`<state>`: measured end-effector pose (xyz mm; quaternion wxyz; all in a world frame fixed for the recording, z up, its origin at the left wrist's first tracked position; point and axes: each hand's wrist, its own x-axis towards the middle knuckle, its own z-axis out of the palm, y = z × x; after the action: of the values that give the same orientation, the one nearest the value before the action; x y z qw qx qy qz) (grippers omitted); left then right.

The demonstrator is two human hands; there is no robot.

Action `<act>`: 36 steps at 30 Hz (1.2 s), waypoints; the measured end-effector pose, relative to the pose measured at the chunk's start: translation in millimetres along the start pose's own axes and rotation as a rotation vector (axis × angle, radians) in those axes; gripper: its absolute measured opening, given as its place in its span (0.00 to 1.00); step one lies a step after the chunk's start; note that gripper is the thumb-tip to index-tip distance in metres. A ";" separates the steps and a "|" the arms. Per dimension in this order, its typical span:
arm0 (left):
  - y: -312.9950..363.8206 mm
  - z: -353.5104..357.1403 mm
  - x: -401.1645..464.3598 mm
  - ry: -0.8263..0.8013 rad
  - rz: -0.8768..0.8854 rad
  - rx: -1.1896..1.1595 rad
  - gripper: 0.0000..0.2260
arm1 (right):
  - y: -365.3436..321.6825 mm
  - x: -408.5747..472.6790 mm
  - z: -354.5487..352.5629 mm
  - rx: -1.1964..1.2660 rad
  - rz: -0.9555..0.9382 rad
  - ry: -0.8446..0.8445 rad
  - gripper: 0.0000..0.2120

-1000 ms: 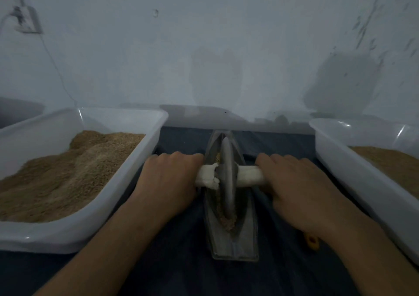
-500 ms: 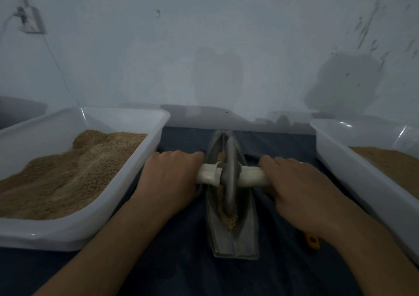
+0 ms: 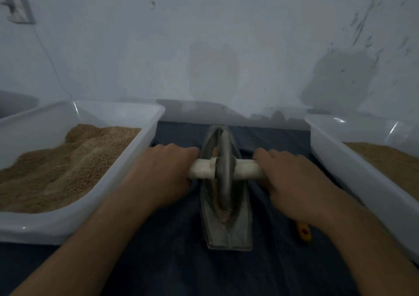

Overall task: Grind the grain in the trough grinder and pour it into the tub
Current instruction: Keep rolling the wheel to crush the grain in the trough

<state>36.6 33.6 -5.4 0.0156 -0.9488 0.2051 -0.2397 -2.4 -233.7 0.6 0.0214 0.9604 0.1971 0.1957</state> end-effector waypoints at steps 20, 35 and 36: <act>3.8 -4.7 -3.7 -0.030 -0.026 -0.015 0.09 | -12.1 -9.5 -10.1 -0.074 0.047 0.012 0.19; 5.4 -2.9 -0.2 0.018 -0.011 0.021 0.12 | -10.2 -6.3 -11.5 -0.015 0.056 -0.055 0.14; 5.5 -4.6 -3.4 0.028 -0.006 0.031 0.12 | -10.8 -9.2 -13.4 0.008 0.056 -0.056 0.15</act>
<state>29.7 30.2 -3.6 0.0264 -0.9456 0.1986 -0.2563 -19.3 -227.8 8.3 0.0174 0.9708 0.1701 0.1684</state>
